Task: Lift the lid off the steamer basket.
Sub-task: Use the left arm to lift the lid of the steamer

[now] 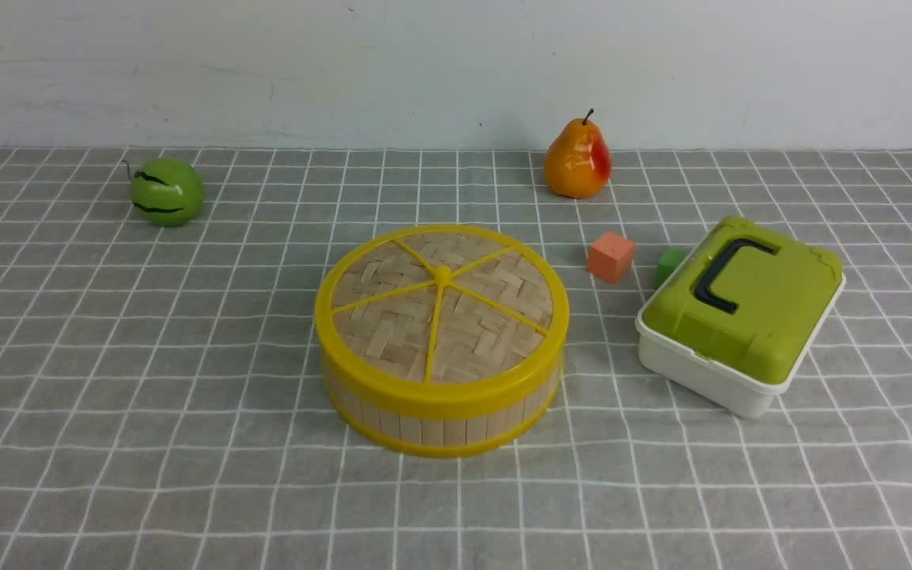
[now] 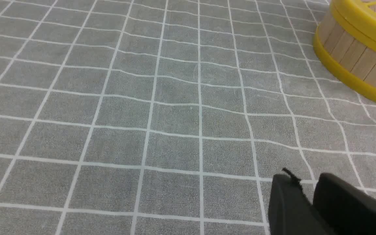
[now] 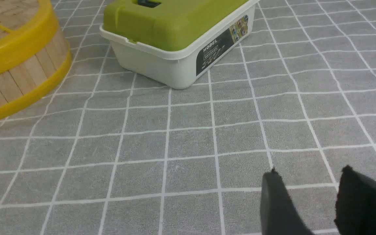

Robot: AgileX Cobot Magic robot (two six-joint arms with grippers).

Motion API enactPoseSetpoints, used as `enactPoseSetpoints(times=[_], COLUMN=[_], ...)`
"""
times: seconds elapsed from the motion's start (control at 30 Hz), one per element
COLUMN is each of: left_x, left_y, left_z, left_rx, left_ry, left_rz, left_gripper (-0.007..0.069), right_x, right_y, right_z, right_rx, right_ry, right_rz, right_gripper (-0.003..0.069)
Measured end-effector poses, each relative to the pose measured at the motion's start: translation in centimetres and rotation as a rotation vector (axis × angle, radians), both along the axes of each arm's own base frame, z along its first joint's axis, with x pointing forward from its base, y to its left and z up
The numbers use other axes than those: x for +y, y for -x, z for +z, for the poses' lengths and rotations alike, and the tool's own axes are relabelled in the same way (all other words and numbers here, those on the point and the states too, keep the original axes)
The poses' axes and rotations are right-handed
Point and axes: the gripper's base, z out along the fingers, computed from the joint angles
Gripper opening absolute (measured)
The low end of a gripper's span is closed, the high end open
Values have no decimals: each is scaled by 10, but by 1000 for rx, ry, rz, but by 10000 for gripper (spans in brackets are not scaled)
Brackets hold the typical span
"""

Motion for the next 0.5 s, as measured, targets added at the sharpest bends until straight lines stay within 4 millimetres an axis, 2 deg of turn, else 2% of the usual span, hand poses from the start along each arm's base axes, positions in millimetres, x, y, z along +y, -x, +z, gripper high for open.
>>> enactPoseSetpoints(times=[0.5], left_x=[0], left_y=[0], left_z=[0], left_rx=[0], left_ry=[0], left_rz=[0], left_gripper=[139], right_x=[0], right_y=[0], right_z=[0], right_rx=[0], right_ry=[0], right_rz=[0], right_gripper=[241])
